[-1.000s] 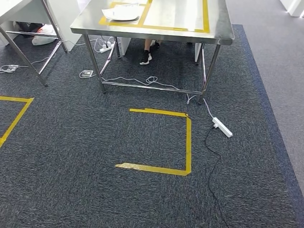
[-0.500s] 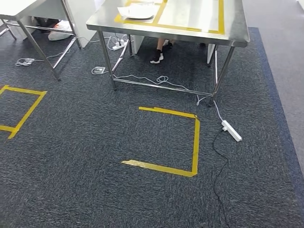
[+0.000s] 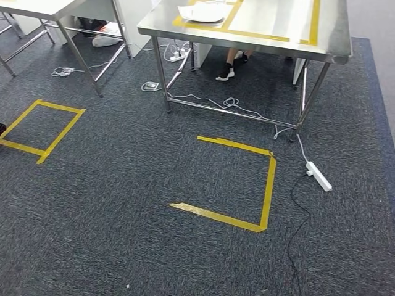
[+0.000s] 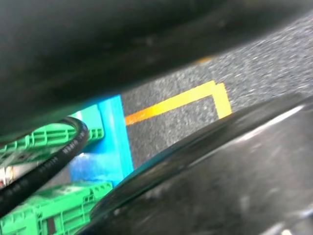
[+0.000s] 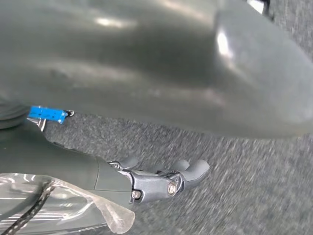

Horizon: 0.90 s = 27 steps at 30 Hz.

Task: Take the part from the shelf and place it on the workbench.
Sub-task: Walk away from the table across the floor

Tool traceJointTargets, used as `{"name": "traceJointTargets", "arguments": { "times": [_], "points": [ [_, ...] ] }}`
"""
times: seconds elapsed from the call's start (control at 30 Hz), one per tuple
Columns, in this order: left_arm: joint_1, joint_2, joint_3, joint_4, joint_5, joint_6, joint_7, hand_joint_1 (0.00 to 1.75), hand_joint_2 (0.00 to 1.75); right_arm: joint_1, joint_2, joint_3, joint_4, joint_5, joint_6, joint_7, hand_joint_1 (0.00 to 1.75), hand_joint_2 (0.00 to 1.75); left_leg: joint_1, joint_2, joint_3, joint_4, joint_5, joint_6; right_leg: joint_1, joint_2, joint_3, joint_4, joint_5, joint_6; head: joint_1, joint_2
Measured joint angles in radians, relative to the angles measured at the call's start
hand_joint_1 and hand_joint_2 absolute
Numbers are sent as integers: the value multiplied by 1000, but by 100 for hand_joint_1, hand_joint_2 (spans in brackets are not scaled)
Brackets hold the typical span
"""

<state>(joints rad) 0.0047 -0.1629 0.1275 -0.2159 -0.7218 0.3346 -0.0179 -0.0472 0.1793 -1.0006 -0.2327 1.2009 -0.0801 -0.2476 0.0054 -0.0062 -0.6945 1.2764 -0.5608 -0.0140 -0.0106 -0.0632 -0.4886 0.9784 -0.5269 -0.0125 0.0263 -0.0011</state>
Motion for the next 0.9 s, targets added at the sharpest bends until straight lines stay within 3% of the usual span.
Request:
{"name": "traceJointTargets", "arguments": {
  "times": [0.07, 0.17, 0.2, 0.23, 0.3, 0.33, 0.37, 0.4, 0.43, 0.5, 0.53, 0.6, 0.67, 0.73, 0.8, 0.83, 0.87, 0.9],
  "points": [
    [0, 0, 0, 0, 0, 0, 0, 0, 0, -1, 0, 0, 0, 0, 0, 0, 0, 0, 0, 3, 19, -34, 17, 1, 0, -5, 1, 0, -1, 1, 0, 0],
    [0, -1, 11, -1, -12, -1, 0, 0, 0, -7, 0, -4, 0, 0, -2, -1, 0, 0, -9, 51, 120, -239, 79, 27, 6, -49, 10, 2, -16, 29, 1, 0],
    [0, -2, 15, -2, -17, -1, 0, 0, 0, -10, 0, -6, 0, 0, -3, -2, 0, 0, -12, 56, 137, -279, 87, 39, 8, -43, 7, 16, -32, 41, 2, 0],
    [0, -2, 18, -2, -20, -1, 0, 0, 0, -11, 0, -6, 0, 1, -3, -2, 0, 0, -11, 41, 135, -282, 90, 47, 6, -21, -6, 48, -56, 47, 4, 0],
    [-2, -4, 25, -3, -29, -4, 0, 0, 0, -9, 0, -9, 0, 2, -4, -2, 0, 0, -11, 18, 131, -283, 94, 56, 4, 38, -65, 173, -121, 51, 9, 0],
    [-3, -5, 29, -3, -34, -5, 0, 0, 0, -7, 0, -10, 0, 3, -5, -2, 0, 0, -12, 4, 129, -283, 96, 59, 4, 51, -100, 241, -146, 50, 9, 0],
    [-3, -5, 34, -3, -39, -7, 0, 0, 0, -4, 0, -12, 0, 5, -6, -1, 0, 0, -14, -10, 128, -283, 96, 60, 4, 57, -124, 285, -153, 49, 9, 0],
    [-3, -6, 39, -3, -45, -9, 0, 0, 0, -3, 0, -13, 0, 8, -8, -1, 0, 0, -15, -24, 128, -282, 97, 60, 4, 60, -133, 292, -139, 48, 9, 0],
    [-2, -6, 44, -3, -51, -10, 0, 0, 0, -3, 0, -14, 0, 10, -10, -1, 0, 0, -16, -38, 128, -282, 97, 60, 4, 64, -123, 259, -107, 46, 9, 0],
    [-2, -7, 55, -4, -62, -11, 0, 0, 0, -4, 0, -14, 0, 13, -13, -1, 0, 0, -17, -63, 130, -280, 98, 58, 3, 95, -70, 129, -31, 38, 9, 0],
    [-4, -8, 60, -4, -68, -11, 0, 0, 0, -4, 0, -15, 0, 14, -14, -1, 0, 0, -18, -75, 128, -278, 99, 55, 1, 115, -46, 70, -9, 35, 9, 0],
    [-5, -10, 69, -6, -79, -11, 0, 0, 0, -4, 0, -16, 0, 15, -16, 0, 0, 0, -18, -96, 119, -274, 102, 45, 1, 139, -24, 18, -1, 29, 8, 0],
    [-2, -11, 79, -6, -89, -12, 0, 0, 0, -5, 0, -17, 0, 16, -18, 0, 0, 0, -15, -110, 111, -271, 105, 32, 1, 121, -18, 12, 3, 21, 8, 0],
    [-1, -11, 88, -6, -98, -14, 1, 0, 0, -6, 1, -18, 0, 17, -21, -1, 0, 0, -15, -81, 93, -233, 80, 21, -3, 98, -12, 5, 9, 11, 3, 0],
    [-2, -11, 96, -6, -108, -16, 2, 0, 0, -4, 1, -19, 0, 19, -23, -2, 0, 0, -13, -30, 44, -123, 17, 10, -4, 68, -9, 2, 9, 5, -4, 0],
    [-3, -11, 99, -6, -113, -16, 3, 0, 0, -2, 1, -20, 0, 19, -23, -2, 0, 0, -9, -16, 14, -56, -13, 4, -4, 52, -8, 2, 8, 4, -6, 0],
    [-3, -11, 104, -6, -117, -17, 3, 0, 0, -2, 1, -20, 0, 20, -24, -1, 0, 0, -5, -8, -7, -9, -28, 0, -3, 36, -8, 3, 6, 4, -6, 0],
    [-2, -11, 108, -6, -122, -18, 3, 0, 0, -2, 1, -21, 0, 21, -25, -1, 0, 0, 0, -3, -13, 7, -25, -4, -3, 21, -8, 3, 4, 4, -7, 0]
  ]
}}
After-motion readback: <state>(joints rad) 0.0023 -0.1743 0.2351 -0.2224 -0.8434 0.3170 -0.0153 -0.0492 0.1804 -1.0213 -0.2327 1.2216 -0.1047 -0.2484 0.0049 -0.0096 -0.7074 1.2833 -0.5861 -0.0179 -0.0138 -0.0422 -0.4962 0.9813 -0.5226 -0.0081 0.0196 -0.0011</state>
